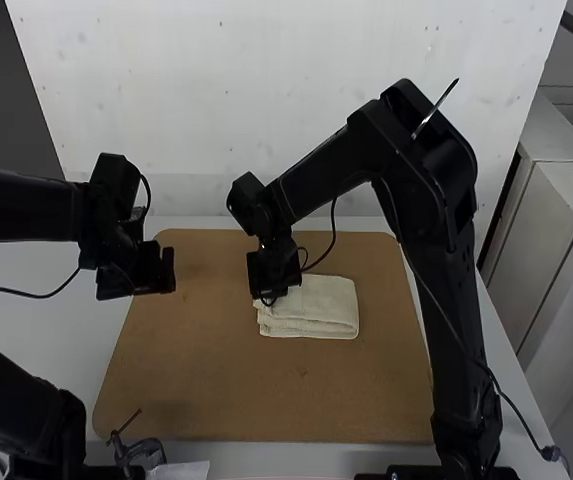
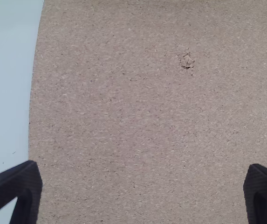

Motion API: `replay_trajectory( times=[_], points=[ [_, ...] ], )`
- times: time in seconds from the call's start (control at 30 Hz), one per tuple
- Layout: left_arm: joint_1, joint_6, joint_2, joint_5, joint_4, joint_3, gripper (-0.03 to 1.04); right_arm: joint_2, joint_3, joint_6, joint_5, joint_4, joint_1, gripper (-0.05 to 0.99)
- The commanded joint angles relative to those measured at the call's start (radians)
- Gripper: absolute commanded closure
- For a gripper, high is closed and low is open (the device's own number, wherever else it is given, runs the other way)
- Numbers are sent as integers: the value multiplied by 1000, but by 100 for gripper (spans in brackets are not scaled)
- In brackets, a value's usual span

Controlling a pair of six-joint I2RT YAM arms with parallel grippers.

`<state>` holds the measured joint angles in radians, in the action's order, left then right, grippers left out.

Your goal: Fold the towel.

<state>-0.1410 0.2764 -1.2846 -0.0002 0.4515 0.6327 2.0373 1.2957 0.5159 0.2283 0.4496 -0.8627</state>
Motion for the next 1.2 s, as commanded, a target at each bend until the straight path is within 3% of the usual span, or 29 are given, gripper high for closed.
replay_trajectory(
  times=[0.0, 0.37, 0.4, 0.5, 0.6, 0.7, 0.73, 0.9, 1.17],
  points=[
    [12, -17, -9, 6, -7, -2, 4, 4, 13, 24, -15, -17, -41, 92],
    [21, -28, -4, 12, -7, -7, 4, -14, 16, 24, -23, -22, -10, 91],
    [23, -28, -4, 12, -7, -5, 4, -26, 16, 19, -23, -19, -2, 87],
    [23, -31, -1, 14, -7, -5, 4, -81, 16, 4, -18, 1, 30, 58],
    [23, -32, 16, 16, -7, -2, 4, -149, 13, -17, -21, 18, 80, 40],
    [23, -32, 31, 16, -7, 2, 4, -218, -6, -40, -26, 27, 137, 4],
    [23, -34, 36, 17, -7, 4, 4, -241, -15, -47, -27, 29, 152, -3],
    [21, -34, 56, 17, -4, 16, 4, -361, -107, -76, -26, -3, 261, -3],
    [23, -34, 82, 6, 1, 12, 4, -641, -414, -235, -29, -178, 524, -3]
  ],
)
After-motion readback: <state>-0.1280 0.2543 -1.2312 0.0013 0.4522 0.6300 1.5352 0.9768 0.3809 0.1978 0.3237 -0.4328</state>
